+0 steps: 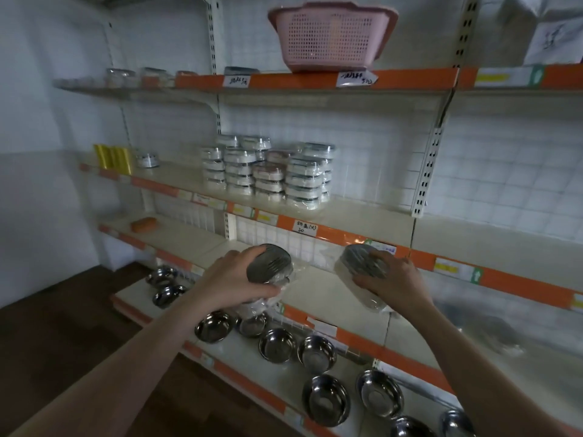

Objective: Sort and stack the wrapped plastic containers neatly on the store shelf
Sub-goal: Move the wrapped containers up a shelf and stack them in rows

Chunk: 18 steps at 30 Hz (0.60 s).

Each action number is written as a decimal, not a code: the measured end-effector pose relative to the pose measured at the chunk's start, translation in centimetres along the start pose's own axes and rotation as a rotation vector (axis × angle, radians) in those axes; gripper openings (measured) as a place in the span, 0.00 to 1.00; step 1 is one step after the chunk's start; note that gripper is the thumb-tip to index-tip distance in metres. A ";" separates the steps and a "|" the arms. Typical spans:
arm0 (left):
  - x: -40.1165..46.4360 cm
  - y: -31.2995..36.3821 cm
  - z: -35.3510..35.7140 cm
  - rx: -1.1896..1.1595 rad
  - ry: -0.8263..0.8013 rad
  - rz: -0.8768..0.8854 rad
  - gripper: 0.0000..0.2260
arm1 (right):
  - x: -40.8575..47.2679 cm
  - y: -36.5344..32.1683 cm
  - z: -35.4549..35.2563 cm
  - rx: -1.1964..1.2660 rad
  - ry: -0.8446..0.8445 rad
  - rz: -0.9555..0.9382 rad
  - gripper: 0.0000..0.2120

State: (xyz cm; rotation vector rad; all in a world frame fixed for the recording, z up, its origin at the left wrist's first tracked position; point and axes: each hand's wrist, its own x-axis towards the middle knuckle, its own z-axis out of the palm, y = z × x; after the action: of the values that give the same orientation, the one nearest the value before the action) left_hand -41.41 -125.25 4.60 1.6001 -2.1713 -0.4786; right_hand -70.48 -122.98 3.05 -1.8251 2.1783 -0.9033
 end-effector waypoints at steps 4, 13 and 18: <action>3.6 -1.6 -1.6 0.034 0.005 0.014 0.39 | 3.9 -1.3 0.9 0.014 -0.002 -0.010 0.31; 16.7 -3.9 -5.6 0.040 0.072 0.076 0.39 | 16.6 -3.9 2.1 0.063 0.044 -0.033 0.31; 22.3 -5.2 -6.6 0.010 0.083 0.140 0.40 | 21.5 -3.9 3.5 0.034 0.065 -0.012 0.33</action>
State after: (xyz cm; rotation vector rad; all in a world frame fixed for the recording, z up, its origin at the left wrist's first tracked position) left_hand -39.68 -148.35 10.22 1.4342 -2.2067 -0.3530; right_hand -70.75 -144.56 7.76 -1.8201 2.1780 -1.0087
